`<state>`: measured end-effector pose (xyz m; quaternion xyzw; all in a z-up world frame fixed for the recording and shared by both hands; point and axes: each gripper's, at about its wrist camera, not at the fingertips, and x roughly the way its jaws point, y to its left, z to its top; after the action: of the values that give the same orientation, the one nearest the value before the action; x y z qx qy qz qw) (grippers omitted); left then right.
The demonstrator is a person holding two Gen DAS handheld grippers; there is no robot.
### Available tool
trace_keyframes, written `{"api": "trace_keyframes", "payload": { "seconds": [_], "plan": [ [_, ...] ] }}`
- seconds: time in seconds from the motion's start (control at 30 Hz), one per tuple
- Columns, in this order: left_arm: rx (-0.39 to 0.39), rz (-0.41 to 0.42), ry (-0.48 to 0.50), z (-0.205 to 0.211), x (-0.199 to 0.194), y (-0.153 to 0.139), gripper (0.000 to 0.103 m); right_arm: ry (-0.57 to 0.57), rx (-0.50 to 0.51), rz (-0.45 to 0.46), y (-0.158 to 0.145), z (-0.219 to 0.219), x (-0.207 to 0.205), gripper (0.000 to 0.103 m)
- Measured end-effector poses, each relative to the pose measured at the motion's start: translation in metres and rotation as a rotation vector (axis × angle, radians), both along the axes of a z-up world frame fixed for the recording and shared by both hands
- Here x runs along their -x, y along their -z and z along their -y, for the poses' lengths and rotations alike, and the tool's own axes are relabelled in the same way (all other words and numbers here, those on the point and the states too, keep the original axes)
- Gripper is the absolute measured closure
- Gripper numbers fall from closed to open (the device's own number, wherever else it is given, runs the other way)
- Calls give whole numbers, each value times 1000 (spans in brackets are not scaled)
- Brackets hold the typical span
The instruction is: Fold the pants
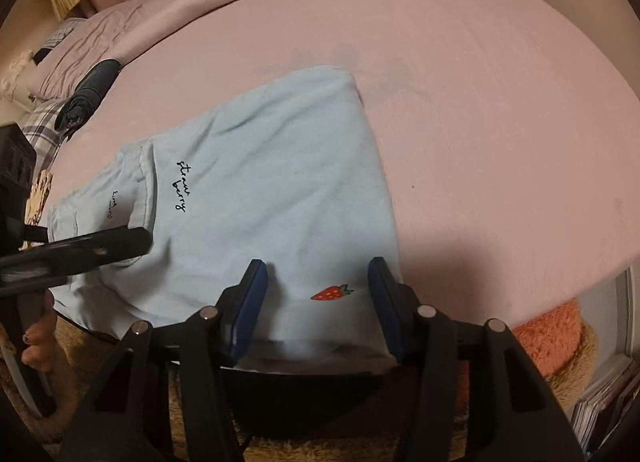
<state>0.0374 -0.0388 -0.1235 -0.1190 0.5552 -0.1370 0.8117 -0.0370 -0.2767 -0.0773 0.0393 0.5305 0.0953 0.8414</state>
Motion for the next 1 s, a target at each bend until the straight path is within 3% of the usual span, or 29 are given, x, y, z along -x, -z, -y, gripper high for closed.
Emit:
{"api": "trace_keyframes", "payload": {
  "seconds": [0.03, 0.13, 0.3, 0.47, 0.6, 0.67, 0.8, 0.9, 1.0],
  "plan": [
    [-17, -9, -19, -5, 3, 0, 91, -3, 10, 1, -2, 3, 3, 51],
    [69, -46, -48, -21, 8, 2, 100, 12, 4, -12, -2, 15, 3, 52],
    [129, -61, -78, -31, 26, -4, 101, 22, 9, -16, -10, -9, -13, 54],
    [79, -81, -59, -36, 27, 3, 101, 28, 9, -22, -6, -19, -18, 54],
    [113, -62, -71, -38, 21, -9, 100, 22, 29, -23, 0, -23, -20, 54],
    [90, -45, -73, -35, 18, -15, 93, 17, 34, -25, 1, -28, -22, 53],
    [79, -83, -59, -20, 14, -8, 55, 21, 29, -27, 3, -26, -23, 52],
    [111, -105, -36, -12, 13, -1, 48, 20, 35, -22, 2, -26, -22, 52],
    [136, -93, -60, -12, 10, 5, 48, 21, 31, -23, 2, -26, -22, 52]
  ]
}}
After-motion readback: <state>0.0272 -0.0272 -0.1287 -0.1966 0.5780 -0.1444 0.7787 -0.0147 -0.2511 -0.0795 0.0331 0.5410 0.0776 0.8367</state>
